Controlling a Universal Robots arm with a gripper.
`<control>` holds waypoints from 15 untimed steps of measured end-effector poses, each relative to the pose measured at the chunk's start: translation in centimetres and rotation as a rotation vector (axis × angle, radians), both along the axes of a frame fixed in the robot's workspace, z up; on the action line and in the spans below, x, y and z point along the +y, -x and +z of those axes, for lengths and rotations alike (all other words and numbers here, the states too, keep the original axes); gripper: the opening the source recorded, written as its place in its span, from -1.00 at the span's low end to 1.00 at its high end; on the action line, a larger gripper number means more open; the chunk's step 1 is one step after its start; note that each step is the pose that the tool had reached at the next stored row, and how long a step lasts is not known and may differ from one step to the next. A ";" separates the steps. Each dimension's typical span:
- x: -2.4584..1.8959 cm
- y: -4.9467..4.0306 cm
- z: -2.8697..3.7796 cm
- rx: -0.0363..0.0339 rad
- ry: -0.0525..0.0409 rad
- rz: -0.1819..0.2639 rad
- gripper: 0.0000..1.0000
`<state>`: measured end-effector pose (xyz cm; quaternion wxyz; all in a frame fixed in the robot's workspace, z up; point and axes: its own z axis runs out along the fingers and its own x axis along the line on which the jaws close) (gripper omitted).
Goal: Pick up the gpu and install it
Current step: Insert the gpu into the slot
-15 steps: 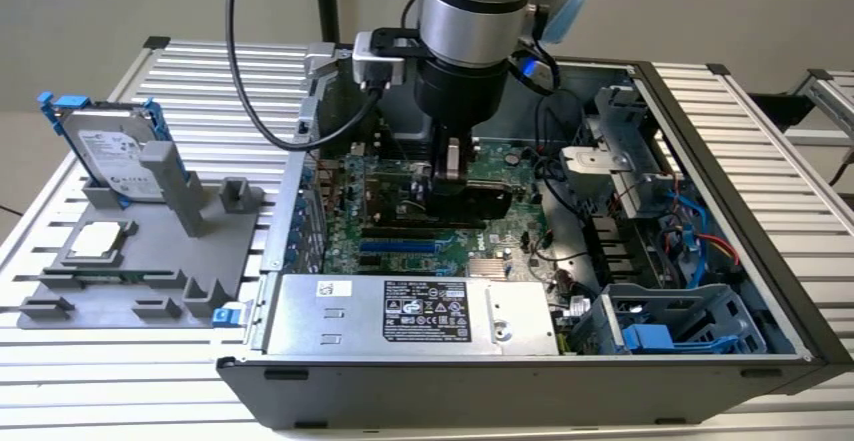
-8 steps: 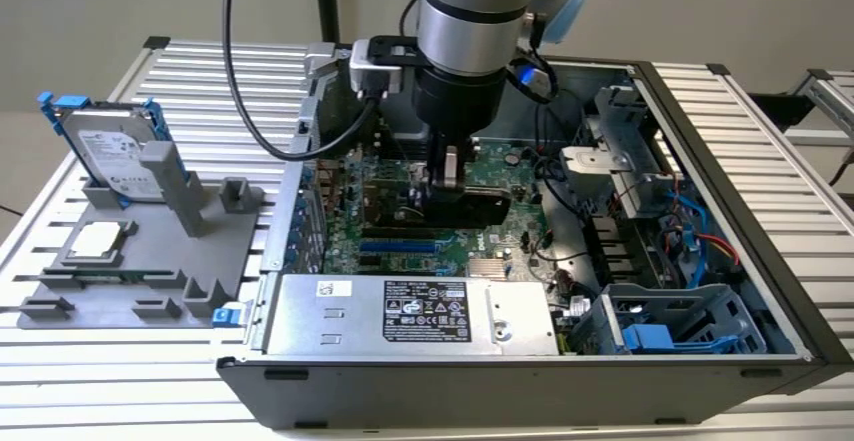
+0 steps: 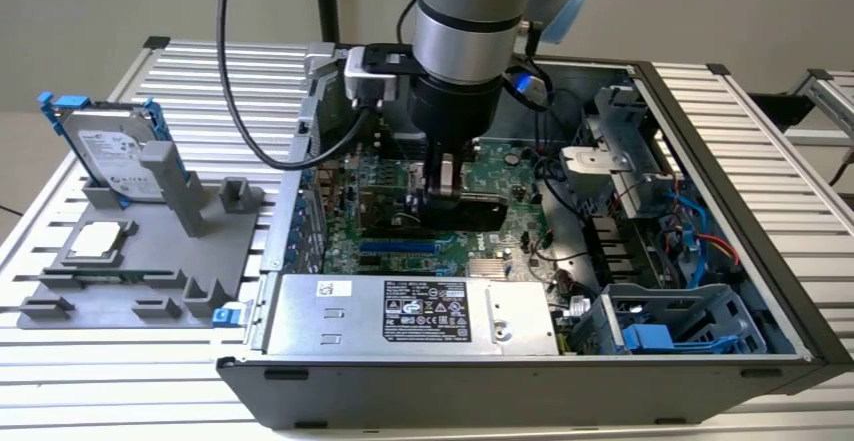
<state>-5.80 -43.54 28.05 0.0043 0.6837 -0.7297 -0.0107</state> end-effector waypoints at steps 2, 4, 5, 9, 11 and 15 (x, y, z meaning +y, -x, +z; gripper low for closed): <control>-0.13 0.13 -0.11 0.0000 0.0000 0.000 -1.00; -0.24 0.23 -0.20 -0.0001 0.0000 0.000 -1.00; -0.30 0.30 -0.25 0.0000 0.0001 0.000 -1.00; -0.46 0.64 -0.43 -0.0001 -0.0002 0.000 -1.00; -0.51 0.87 -0.46 0.0001 0.0001 0.000 -1.00; -0.66 1.35 -0.60 0.0000 0.0000 0.000 -1.00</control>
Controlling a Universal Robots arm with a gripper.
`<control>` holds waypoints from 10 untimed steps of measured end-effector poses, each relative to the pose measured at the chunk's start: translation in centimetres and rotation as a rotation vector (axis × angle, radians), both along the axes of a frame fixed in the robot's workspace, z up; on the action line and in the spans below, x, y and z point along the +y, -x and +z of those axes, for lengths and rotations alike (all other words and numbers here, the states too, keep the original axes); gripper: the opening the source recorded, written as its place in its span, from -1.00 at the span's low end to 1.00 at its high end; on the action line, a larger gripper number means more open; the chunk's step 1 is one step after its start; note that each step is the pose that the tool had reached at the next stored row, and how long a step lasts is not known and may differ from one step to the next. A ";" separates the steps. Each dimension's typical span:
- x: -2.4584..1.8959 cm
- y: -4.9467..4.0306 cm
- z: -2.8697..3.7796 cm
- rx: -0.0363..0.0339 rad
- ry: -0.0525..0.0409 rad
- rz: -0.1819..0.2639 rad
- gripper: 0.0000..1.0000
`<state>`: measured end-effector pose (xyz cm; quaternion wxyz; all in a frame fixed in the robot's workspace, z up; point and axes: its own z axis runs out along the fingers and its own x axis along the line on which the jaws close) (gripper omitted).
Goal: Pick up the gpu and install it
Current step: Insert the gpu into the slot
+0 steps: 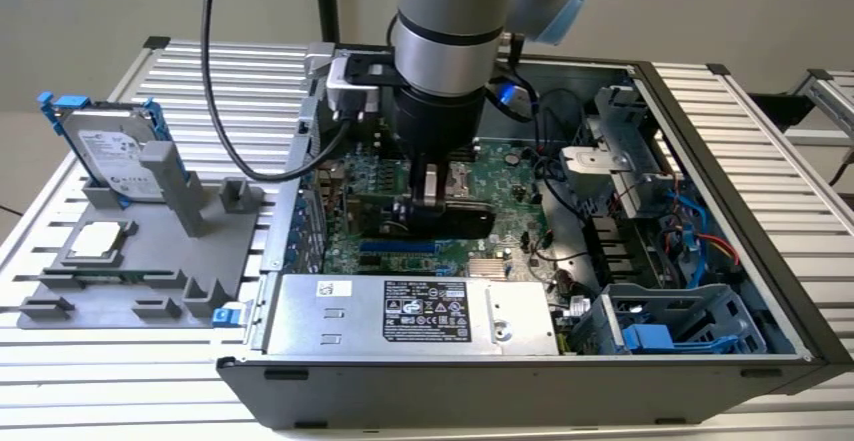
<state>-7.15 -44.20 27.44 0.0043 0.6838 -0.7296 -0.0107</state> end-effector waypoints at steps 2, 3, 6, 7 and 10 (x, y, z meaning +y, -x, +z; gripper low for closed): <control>-0.02 0.20 -0.11 -0.0001 -0.0002 0.000 -1.00; -0.03 0.30 -0.19 -0.0001 -0.0002 0.000 -1.00; -0.03 0.59 -0.46 0.0001 0.0000 0.000 -1.00; -0.03 0.70 -0.55 0.0000 0.0000 0.000 -1.00; -0.03 1.13 -0.72 0.0001 0.0001 0.000 -1.00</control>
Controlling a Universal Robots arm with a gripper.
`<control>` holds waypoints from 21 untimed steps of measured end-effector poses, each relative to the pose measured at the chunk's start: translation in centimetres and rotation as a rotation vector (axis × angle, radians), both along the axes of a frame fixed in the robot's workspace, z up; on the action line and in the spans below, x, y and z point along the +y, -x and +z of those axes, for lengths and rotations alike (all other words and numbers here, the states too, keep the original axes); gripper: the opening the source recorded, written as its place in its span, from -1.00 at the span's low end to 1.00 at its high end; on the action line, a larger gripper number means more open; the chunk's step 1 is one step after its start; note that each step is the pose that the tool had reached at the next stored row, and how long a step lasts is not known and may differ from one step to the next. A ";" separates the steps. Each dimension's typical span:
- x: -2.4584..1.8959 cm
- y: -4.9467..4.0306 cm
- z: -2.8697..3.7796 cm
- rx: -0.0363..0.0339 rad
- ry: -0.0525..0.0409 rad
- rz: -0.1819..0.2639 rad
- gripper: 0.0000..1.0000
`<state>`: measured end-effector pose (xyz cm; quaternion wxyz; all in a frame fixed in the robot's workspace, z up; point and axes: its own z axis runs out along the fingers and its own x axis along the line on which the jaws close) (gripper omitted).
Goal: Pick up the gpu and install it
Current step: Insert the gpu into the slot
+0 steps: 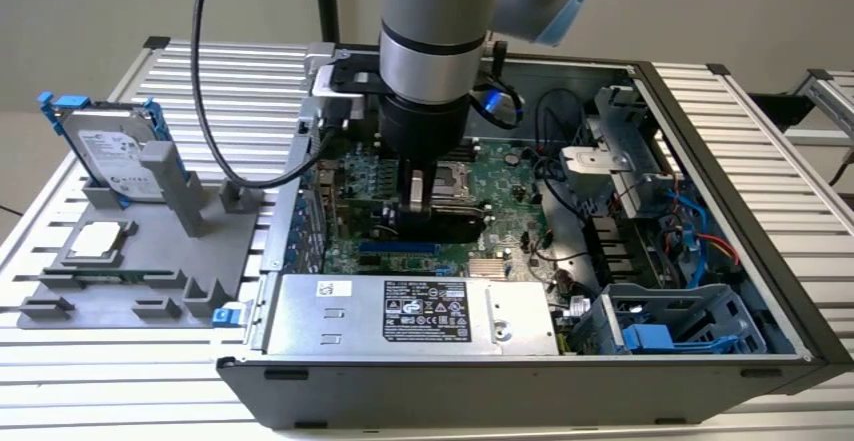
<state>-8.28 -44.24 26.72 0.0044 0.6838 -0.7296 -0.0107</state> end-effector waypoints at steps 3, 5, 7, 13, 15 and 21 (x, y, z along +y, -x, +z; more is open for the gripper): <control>0.01 0.41 -0.05 -0.0001 -0.0001 0.000 -1.00; 0.01 0.64 -0.09 -0.0001 -0.0002 0.000 -1.00; 0.00 0.83 -0.10 0.0000 0.0000 0.000 -1.00; -0.09 1.07 -0.20 0.0005 -0.0001 0.000 -1.00; -0.16 1.09 -0.23 0.0011 -0.0001 0.000 -1.00; -0.17 1.33 -0.36 0.0025 0.0002 0.000 -1.00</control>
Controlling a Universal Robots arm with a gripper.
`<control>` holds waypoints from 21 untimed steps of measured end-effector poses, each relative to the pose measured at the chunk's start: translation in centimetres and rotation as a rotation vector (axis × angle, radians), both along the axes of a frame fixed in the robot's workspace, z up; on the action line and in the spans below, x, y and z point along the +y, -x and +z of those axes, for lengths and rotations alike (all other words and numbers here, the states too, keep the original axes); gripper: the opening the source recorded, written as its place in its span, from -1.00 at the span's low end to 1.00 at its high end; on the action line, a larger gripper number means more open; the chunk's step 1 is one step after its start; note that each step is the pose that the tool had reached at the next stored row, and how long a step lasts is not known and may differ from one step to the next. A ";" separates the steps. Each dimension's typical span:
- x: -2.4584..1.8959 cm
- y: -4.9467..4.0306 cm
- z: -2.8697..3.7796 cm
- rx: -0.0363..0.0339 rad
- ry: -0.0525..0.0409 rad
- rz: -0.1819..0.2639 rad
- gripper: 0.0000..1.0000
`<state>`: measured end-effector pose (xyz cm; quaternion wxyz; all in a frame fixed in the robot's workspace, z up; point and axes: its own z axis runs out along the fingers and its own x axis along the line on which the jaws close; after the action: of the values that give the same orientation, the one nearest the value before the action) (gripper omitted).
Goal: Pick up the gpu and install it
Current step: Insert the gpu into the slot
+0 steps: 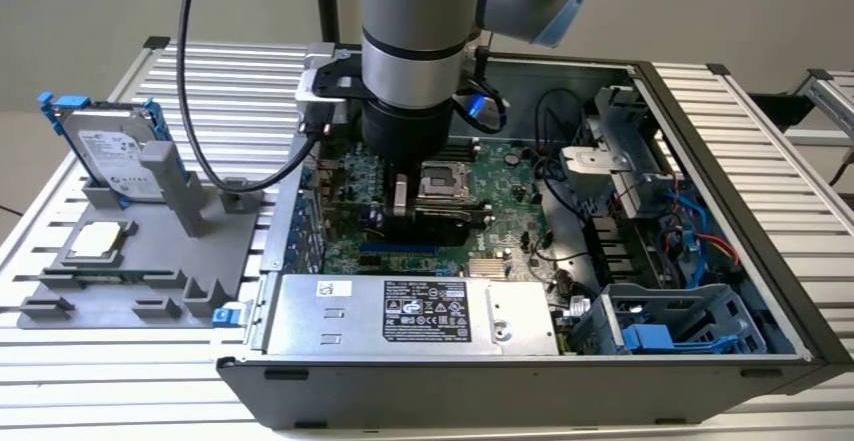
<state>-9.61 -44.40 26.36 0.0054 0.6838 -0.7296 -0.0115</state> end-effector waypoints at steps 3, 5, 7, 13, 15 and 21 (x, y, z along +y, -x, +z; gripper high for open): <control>0.00 0.10 -0.10 0.0007 -0.0001 0.000 -1.00; 0.00 0.17 -0.18 0.0010 -0.0001 0.000 -1.00; 0.00 0.18 -0.24 0.0014 0.0001 0.000 -1.00; 0.00 0.19 -0.59 0.0013 0.0000 0.000 -1.00; 0.01 0.19 -0.63 0.0014 0.0001 0.000 -1.00; 0.10 0.31 -0.71 0.0014 -0.0001 0.000 -1.00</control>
<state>-9.92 -44.30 25.66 0.0058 0.6837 -0.7296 -0.0120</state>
